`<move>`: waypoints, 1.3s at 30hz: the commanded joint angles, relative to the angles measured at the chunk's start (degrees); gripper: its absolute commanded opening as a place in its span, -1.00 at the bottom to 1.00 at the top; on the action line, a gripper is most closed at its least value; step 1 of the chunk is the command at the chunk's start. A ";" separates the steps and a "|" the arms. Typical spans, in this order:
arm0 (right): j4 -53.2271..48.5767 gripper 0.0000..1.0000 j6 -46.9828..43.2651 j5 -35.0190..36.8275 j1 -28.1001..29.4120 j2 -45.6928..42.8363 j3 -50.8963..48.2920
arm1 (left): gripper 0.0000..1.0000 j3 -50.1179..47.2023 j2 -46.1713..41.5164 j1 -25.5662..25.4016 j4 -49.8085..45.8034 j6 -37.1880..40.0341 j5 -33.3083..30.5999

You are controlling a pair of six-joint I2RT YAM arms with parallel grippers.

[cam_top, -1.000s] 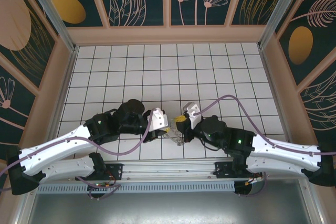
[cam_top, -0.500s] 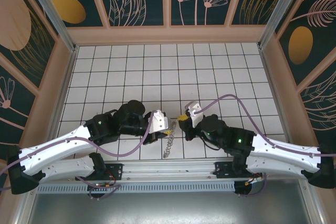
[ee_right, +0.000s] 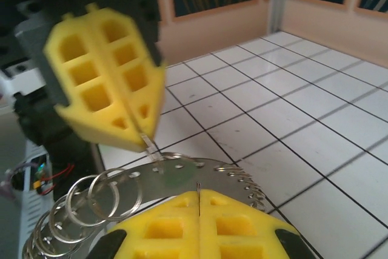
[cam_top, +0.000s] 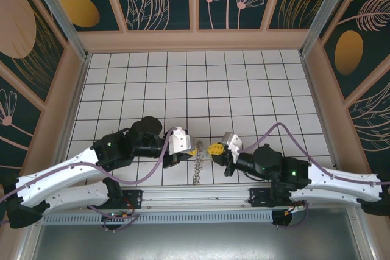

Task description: Put the keys on the keyring

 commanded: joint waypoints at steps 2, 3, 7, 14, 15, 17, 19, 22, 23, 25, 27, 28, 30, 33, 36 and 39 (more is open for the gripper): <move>8.38 -1.00 -6.24 -3.34 3.26 -3.03 -3.14 | -1.00 -0.61 -2.31 -0.16 4.96 -1.88 5.01; 9.53 -1.00 -7.01 -3.31 3.91 -3.94 -3.84 | -1.00 -0.90 -2.68 -0.15 5.45 -2.18 5.99; 12.00 -1.00 -9.15 -2.37 5.82 -6.20 -4.96 | -1.00 -1.80 -4.47 -0.15 7.69 -3.69 8.00; 16.50 -1.00 -11.84 2.50 8.22 -6.06 -5.49 | -1.00 -6.13 -8.06 -0.16 15.65 -8.50 10.49; 17.69 -1.00 -12.24 3.14 8.54 -6.00 -5.65 | -1.00 -6.84 -8.55 -0.15 16.99 -9.15 10.83; 19.43 -1.00 -13.01 4.07 8.92 -5.89 -5.61 | -1.00 -7.53 -9.17 -0.14 18.42 -9.84 11.38; 21.07 -1.00 -14.05 4.70 9.48 -5.86 -5.43 | -1.00 -8.19 -9.85 -0.11 20.04 -10.40 12.19; 22.86 -1.00 -15.24 5.45 10.05 -5.47 -5.21 | -1.00 -8.90 -10.95 -0.07 21.85 -10.62 13.14; 22.96 -1.00 -15.43 5.67 10.11 -5.14 -4.96 | -1.00 -9.16 -11.23 -0.07 22.66 -10.71 13.44; 22.96 -1.00 -15.62 6.32 10.45 -4.50 -4.34 | -1.00 -9.47 -11.81 -0.05 23.89 -10.77 13.80; 22.58 -1.00 -15.40 8.23 10.76 -3.57 -3.57 | -1.00 -9.39 -11.71 0.01 24.33 -10.22 13.45; 22.16 -1.00 -15.34 9.50 10.83 -3.02 -3.02 | -1.00 -9.31 -11.43 0.06 24.50 -9.91 13.24; 22.03 -1.00 -15.42 10.94 10.97 -2.29 -2.45 | -1.00 -9.21 -10.66 0.12 25.03 -9.41 13.23; 23.85 -1.00 -15.95 12.04 11.50 -2.27 -3.00 | -1.00 -8.78 -8.91 0.50 25.31 -8.84 13.33; 24.54 -1.00 -16.62 12.14 11.81 -2.89 -3.55 | -1.00 -8.86 -8.15 1.19 26.25 -8.75 13.77; 24.05 -1.00 -16.82 12.10 11.76 -3.81 -3.93 | -1.00 -8.78 -7.97 2.00 26.55 -8.73 14.47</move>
